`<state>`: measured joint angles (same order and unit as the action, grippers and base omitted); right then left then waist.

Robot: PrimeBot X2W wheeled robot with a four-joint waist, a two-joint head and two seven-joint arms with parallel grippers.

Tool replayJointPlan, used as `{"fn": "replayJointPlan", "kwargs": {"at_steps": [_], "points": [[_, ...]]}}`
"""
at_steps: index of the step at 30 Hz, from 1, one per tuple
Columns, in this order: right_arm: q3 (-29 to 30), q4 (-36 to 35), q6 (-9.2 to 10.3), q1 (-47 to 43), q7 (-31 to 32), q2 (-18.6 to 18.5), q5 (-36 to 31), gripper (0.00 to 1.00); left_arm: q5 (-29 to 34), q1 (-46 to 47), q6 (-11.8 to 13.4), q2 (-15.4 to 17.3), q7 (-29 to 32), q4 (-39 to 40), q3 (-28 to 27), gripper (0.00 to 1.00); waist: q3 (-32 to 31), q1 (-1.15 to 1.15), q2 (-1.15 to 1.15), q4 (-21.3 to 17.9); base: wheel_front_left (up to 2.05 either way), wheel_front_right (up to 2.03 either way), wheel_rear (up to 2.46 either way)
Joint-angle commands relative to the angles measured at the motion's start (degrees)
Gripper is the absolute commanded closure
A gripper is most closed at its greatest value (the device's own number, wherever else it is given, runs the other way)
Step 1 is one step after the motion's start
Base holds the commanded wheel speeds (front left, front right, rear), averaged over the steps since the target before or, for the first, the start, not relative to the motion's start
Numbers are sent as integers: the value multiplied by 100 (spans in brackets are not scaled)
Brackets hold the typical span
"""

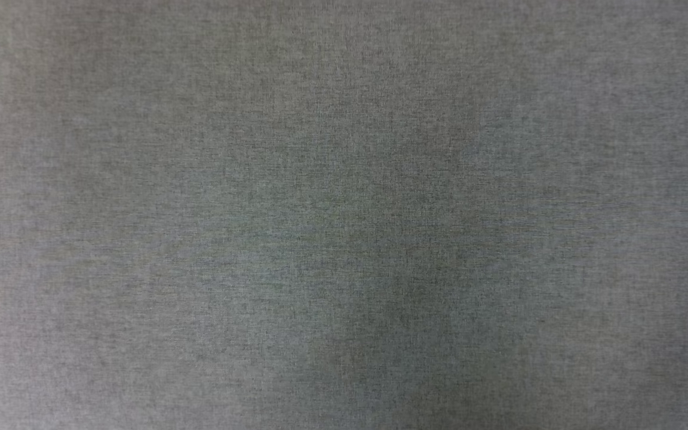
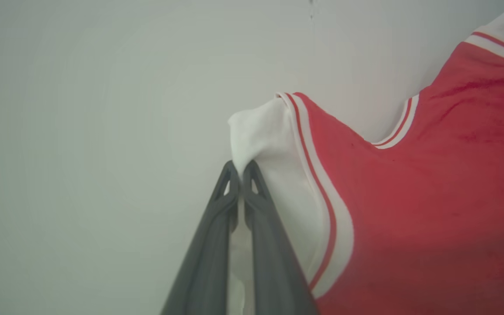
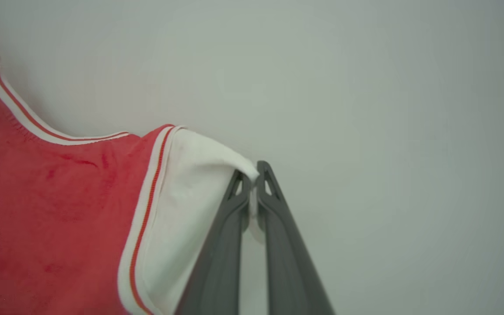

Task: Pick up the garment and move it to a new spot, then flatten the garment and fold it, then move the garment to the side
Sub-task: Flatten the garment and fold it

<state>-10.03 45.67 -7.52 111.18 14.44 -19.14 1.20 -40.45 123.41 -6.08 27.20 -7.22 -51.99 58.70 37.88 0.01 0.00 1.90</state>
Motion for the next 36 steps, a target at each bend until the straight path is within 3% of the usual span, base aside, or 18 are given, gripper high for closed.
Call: {"fn": "replayJointPlan", "kwargs": {"at_steps": [1,11,18,23,30,36], "points": [[-58,95,6,-138,-93,47,45,100,3,-183,-23,-15,-52,-37,40,100,26,-1,0,1,0,0,0],[-805,921,6,-1521,-1090,241,733,100,-492,-1886,-116,181,-667,-141,201,100,-509,-1,0,-145,0,0,0],[-1770,775,6,-3008,-1493,238,1583,100,-957,-3569,-121,452,-799,386,-5,100,-1144,-1,0,-199,0,0,0],[-2441,188,6,-4280,-1582,-52,2222,100,-1089,-5246,151,725,-801,1232,-427,100,-1617,-1,0,-227,0,0,0],[-3041,-982,6,-5997,-1305,-829,2916,100,-1221,-7559,640,1199,-803,2398,-837,100,-2233,-1,0,-251,0,0,0],[-2946,-1916,6,-7433,-969,-1508,3326,100,-1297,-9213,927,1498,-804,2953,-992,100,-2681,-1,0,-348,0,0,0]]}}
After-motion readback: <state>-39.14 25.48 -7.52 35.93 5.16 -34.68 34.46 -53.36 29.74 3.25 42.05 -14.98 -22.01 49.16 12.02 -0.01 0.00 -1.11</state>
